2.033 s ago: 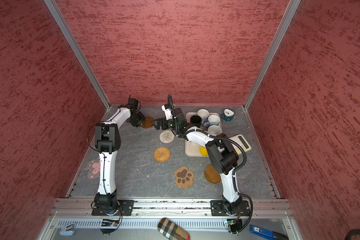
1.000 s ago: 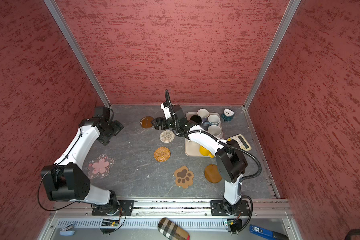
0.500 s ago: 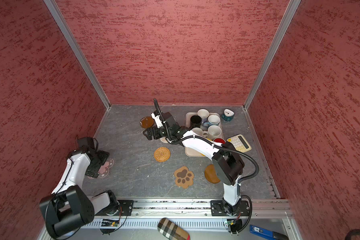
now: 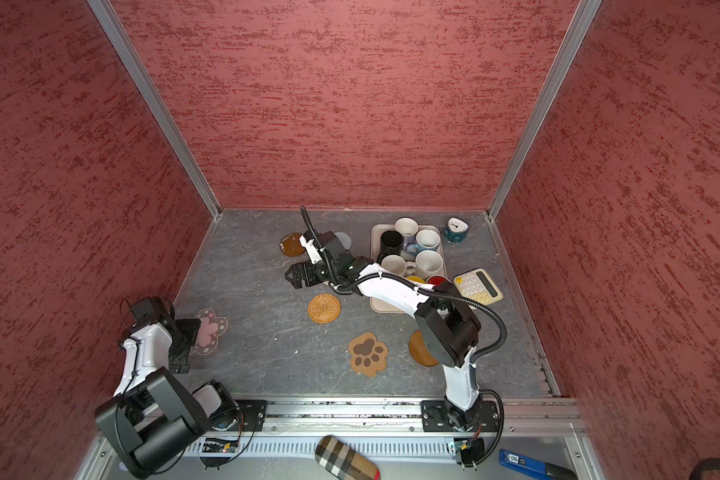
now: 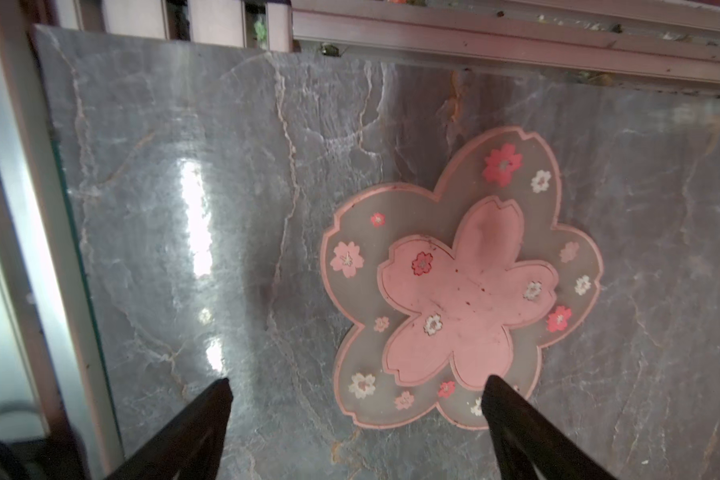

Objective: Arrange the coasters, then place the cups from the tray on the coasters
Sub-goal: 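Lower the left gripper onto the pink flower coaster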

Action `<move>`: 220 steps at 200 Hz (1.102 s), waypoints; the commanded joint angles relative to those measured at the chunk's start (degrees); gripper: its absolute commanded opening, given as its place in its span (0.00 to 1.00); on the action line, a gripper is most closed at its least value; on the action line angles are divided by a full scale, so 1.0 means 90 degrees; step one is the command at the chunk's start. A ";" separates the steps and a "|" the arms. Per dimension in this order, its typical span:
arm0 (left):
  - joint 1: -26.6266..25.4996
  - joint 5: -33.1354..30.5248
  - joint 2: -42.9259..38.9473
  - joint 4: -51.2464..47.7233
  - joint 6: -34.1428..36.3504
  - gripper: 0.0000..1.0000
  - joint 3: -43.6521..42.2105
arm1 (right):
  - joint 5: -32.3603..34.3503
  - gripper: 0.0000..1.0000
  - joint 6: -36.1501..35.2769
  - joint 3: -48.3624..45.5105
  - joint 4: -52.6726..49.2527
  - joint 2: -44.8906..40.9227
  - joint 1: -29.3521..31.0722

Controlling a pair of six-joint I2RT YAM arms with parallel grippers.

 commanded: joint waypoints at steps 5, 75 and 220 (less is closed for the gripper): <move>0.0195 0.0250 0.0669 0.0614 0.0403 0.92 0.0314 | -0.0091 0.99 -0.0076 0.0225 -0.0059 0.0117 0.0021; 0.0173 0.0472 0.1336 0.1190 0.0670 0.89 0.0274 | -0.0117 0.99 -0.0185 0.0458 -0.0146 0.0381 0.0021; -0.1314 -0.0198 0.2371 0.1228 0.0461 0.81 0.0822 | 0.0136 0.99 -0.0451 0.0268 -0.0146 0.0177 0.0000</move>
